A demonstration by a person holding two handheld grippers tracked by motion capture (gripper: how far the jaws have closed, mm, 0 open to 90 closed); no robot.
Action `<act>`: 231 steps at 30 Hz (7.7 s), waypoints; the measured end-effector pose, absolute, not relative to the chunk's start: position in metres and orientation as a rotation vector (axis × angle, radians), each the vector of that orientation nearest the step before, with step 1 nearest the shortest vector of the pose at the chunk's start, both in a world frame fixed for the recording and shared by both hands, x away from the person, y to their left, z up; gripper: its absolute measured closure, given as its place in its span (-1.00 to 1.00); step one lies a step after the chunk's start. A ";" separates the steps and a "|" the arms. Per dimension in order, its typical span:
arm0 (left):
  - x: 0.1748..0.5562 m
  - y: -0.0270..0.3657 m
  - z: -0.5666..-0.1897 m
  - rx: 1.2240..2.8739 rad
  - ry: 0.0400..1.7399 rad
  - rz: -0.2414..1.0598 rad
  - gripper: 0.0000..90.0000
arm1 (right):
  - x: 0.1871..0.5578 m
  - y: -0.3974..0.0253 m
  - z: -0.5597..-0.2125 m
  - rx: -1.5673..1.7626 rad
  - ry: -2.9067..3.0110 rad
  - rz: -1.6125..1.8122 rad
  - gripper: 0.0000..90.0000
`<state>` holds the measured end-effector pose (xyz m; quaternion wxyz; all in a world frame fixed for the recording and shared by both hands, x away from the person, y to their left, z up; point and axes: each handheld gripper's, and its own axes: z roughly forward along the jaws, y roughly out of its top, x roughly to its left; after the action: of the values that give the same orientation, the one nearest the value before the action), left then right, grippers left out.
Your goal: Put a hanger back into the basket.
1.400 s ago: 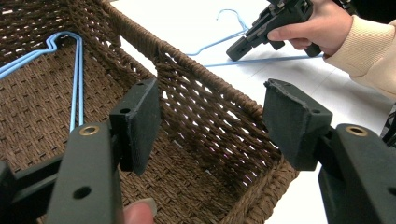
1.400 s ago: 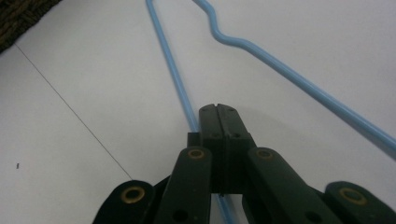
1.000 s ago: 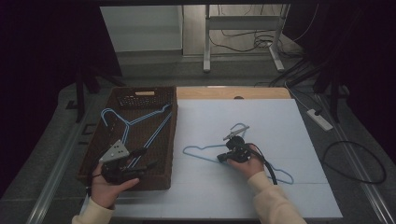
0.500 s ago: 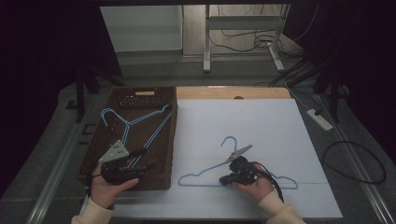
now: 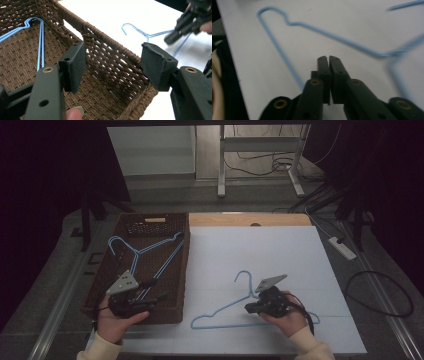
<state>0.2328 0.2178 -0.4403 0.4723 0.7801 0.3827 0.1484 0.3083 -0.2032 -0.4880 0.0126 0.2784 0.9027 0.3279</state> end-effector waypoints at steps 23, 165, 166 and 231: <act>0.233 0.216 -0.441 1.915 0.933 0.356 -0.18 | 0.356 -0.217 -0.471 0.993 2.730 0.843 -0.16; 0.288 0.017 -0.503 2.427 0.720 0.075 0.84 | 0.317 -0.205 -0.460 0.247 2.861 0.679 0.95; 0.287 0.018 -0.503 2.420 0.715 0.077 0.84 | 0.317 -0.205 -0.460 0.249 2.858 0.683 0.94; 0.248 0.189 -0.358 1.857 0.843 0.398 0.91 | 0.282 -0.305 -0.470 0.957 2.278 1.404 -0.17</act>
<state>0.2485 0.1893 -0.3581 0.5074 0.7701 0.3496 0.1651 0.2818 -0.3049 -0.4697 0.1491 0.3329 0.7926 0.4886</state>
